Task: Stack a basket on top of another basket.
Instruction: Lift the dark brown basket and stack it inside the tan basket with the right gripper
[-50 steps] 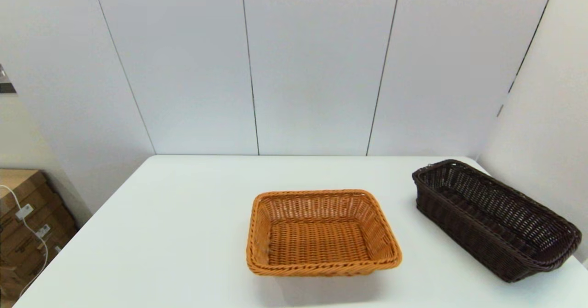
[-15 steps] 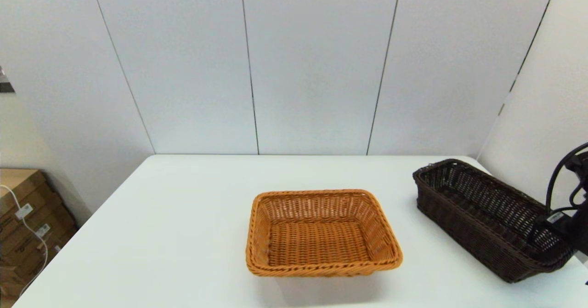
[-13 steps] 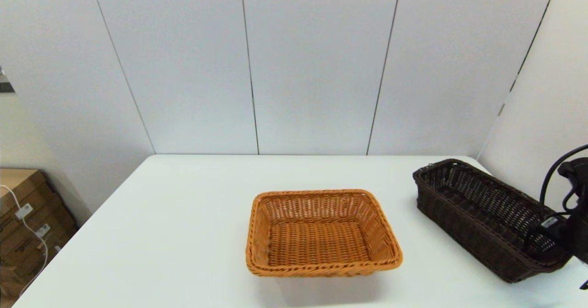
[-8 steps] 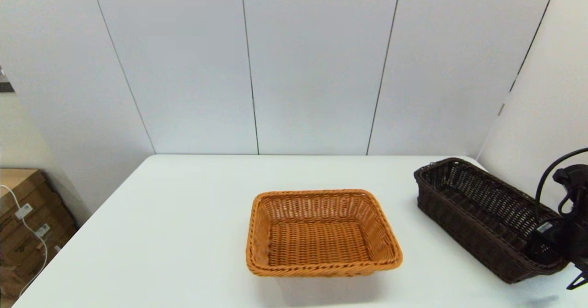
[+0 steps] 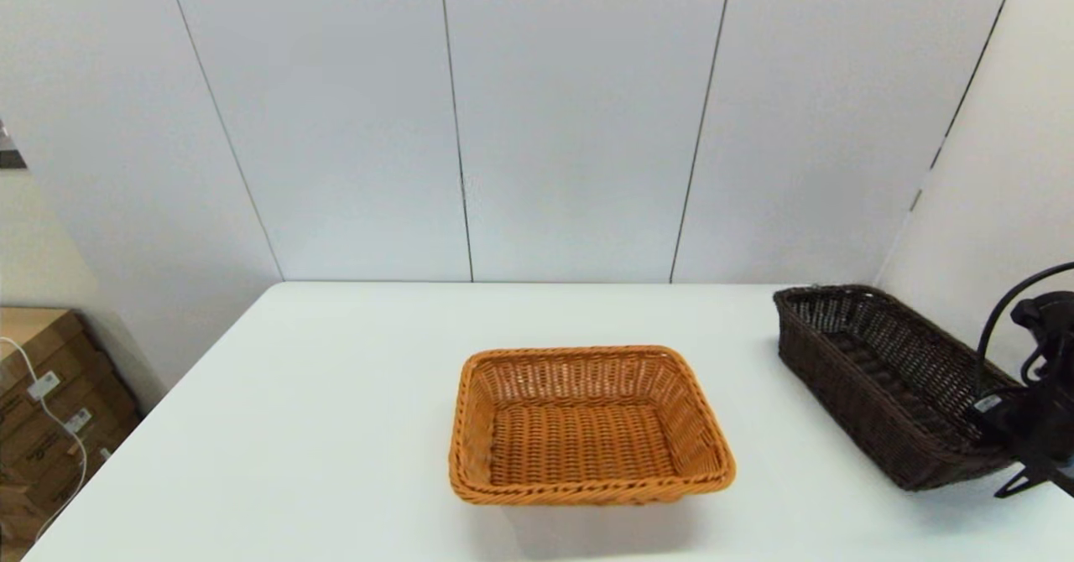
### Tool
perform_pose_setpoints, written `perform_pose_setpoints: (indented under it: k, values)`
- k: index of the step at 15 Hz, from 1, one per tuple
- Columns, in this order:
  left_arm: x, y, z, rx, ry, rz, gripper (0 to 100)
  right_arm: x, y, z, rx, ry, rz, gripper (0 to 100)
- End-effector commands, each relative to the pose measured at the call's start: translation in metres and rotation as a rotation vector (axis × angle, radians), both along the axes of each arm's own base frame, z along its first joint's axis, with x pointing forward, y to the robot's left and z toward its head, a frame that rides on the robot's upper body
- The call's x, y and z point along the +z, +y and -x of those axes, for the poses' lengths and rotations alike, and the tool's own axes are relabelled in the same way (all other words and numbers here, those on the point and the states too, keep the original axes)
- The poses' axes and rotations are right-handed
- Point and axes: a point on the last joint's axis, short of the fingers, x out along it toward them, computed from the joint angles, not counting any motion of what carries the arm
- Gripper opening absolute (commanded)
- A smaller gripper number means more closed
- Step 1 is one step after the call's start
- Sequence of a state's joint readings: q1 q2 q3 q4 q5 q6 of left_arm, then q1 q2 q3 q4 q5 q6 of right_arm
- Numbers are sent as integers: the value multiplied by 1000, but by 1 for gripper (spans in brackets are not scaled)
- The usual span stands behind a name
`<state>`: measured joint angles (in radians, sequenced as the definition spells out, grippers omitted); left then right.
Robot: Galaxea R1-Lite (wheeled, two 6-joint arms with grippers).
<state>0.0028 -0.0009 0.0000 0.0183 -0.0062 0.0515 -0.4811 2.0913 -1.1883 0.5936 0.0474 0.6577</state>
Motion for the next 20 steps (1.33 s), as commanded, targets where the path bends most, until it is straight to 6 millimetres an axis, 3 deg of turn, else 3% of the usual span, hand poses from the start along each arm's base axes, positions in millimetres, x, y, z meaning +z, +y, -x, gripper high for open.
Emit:
perform_pose_setpoints:
  k: [1,12,20]
  values:
    - [0,0,0,0,1,-1,100,20,2,3,-6,-94,-64,0]
    - [0,0,0,0,1,-1,100,60,0,20,-19,-293,-55,0]
    - [0,0,0,0,1,-1,100,95,7,41,27,-463,-226,0]
